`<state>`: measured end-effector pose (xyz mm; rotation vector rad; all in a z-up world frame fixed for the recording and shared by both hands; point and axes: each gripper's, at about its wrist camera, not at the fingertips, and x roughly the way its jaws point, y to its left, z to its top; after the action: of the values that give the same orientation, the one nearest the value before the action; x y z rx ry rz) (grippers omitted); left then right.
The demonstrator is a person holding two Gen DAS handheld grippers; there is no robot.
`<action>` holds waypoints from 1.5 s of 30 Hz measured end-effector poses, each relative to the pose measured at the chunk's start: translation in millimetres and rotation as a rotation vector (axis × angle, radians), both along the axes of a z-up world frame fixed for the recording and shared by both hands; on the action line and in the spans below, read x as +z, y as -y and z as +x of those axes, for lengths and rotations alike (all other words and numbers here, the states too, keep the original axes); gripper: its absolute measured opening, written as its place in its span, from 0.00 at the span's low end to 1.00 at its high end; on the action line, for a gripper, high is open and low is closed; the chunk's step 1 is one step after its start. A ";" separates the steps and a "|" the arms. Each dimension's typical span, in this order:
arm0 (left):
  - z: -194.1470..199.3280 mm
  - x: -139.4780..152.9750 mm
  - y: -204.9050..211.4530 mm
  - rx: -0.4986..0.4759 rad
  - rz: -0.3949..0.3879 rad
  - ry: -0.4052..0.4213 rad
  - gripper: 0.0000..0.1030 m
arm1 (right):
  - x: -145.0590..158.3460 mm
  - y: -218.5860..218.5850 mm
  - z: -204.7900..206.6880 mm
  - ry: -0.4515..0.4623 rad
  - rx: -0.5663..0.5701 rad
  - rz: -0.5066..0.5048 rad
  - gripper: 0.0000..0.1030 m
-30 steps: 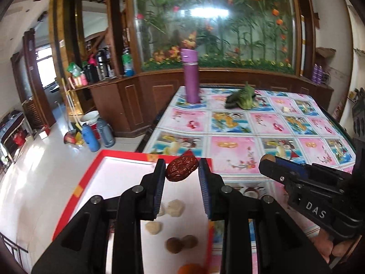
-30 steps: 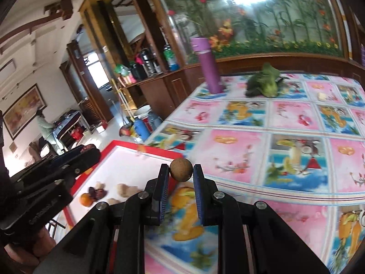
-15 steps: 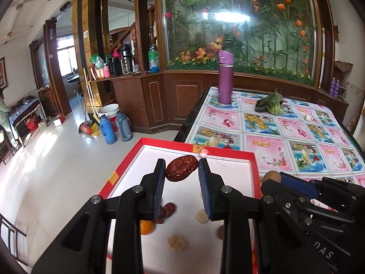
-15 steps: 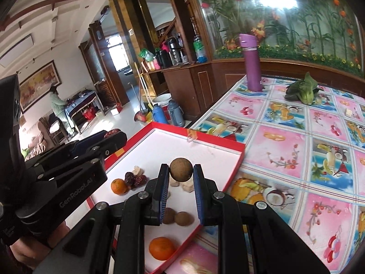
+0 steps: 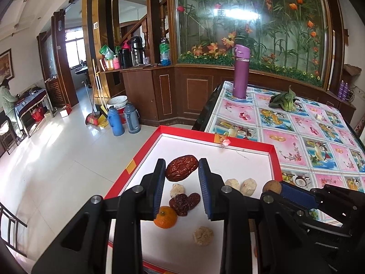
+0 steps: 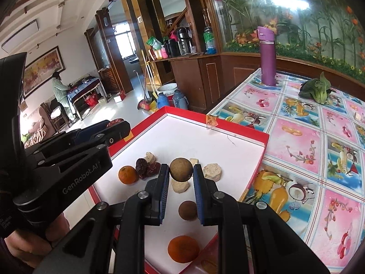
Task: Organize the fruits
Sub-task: 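Carry the kiwi and red date over the red tray with both grippers, then open the right gripper over the tray while the left releases its date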
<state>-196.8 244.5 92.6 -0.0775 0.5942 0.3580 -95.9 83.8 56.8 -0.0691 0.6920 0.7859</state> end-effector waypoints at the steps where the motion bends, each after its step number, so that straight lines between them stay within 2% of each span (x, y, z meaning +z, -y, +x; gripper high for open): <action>1: 0.2 -1.5 -0.7 0.001 0.000 -0.004 0.31 | -0.9 -0.7 -0.9 -0.002 0.001 -0.003 0.19; 22: 7.1 -34.3 -8.9 0.025 0.013 -0.105 0.31 | -30.2 -9.0 -1.8 -0.076 -0.003 -0.062 0.19; 45: 9.4 -49.4 -1.1 0.019 0.020 -0.153 0.31 | -35.6 -2.0 2.1 -0.095 -0.007 -0.049 0.19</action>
<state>-187.4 245.6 43.2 -0.0366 0.7412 0.3901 -93.8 85.7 21.3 -0.0739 0.8010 0.7694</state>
